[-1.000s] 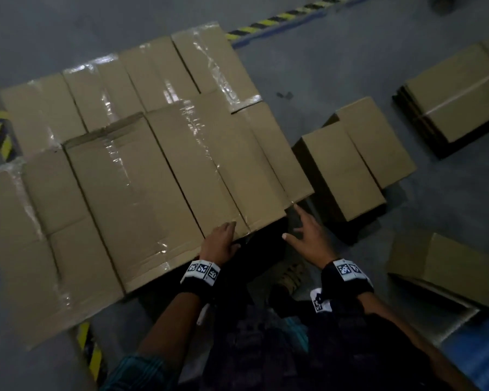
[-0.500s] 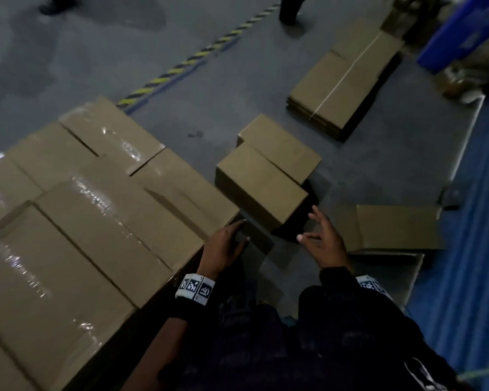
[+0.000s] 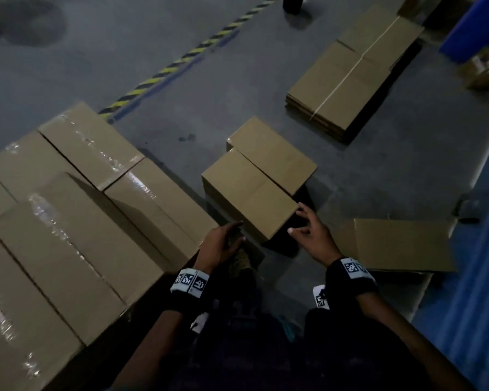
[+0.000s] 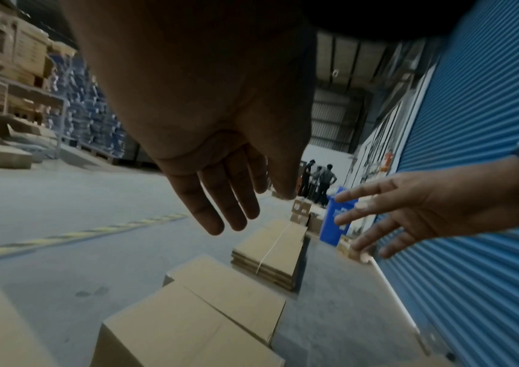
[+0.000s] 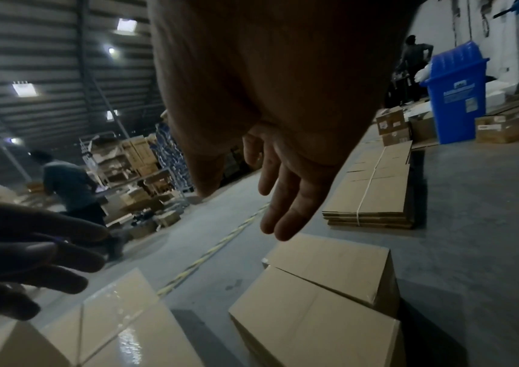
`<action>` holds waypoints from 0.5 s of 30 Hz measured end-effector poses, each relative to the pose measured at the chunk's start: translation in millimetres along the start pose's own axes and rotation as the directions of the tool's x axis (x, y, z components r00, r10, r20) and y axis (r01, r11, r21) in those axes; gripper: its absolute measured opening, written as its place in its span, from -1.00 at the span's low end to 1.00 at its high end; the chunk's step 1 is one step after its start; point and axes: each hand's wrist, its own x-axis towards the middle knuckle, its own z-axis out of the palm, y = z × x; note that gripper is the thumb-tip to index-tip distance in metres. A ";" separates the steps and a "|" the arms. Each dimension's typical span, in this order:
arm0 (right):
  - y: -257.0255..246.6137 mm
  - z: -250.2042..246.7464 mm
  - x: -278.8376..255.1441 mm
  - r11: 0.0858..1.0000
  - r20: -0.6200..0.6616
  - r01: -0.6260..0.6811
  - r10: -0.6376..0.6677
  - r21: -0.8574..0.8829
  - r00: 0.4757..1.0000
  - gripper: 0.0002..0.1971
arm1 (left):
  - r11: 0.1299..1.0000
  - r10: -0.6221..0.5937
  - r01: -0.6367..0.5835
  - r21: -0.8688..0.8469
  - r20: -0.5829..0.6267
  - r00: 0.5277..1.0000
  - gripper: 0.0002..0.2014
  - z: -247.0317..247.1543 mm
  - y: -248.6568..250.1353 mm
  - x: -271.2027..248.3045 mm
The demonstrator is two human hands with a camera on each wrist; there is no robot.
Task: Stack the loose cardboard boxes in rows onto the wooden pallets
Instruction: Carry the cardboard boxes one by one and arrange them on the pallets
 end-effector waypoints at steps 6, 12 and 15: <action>20.6 -53.6 104.8 0.993 0.006 -0.101 0.102 -0.068 0.995 -0.28 | 0.988 -0.154 0.152 0.028 0.113 0.982 -0.55 37.7 -13.0 100.5; 60.8 -81.0 192.8 0.986 0.066 -0.148 0.153 -0.081 0.986 -0.31 | 0.943 -0.317 0.290 0.161 0.186 0.930 -0.53 76.3 -26.6 162.7; 90.1 -80.6 230.5 0.987 0.127 -0.148 0.154 -0.057 0.980 -0.31 | 0.914 -0.383 0.349 0.206 0.158 0.910 -0.53 105.8 -34.4 175.5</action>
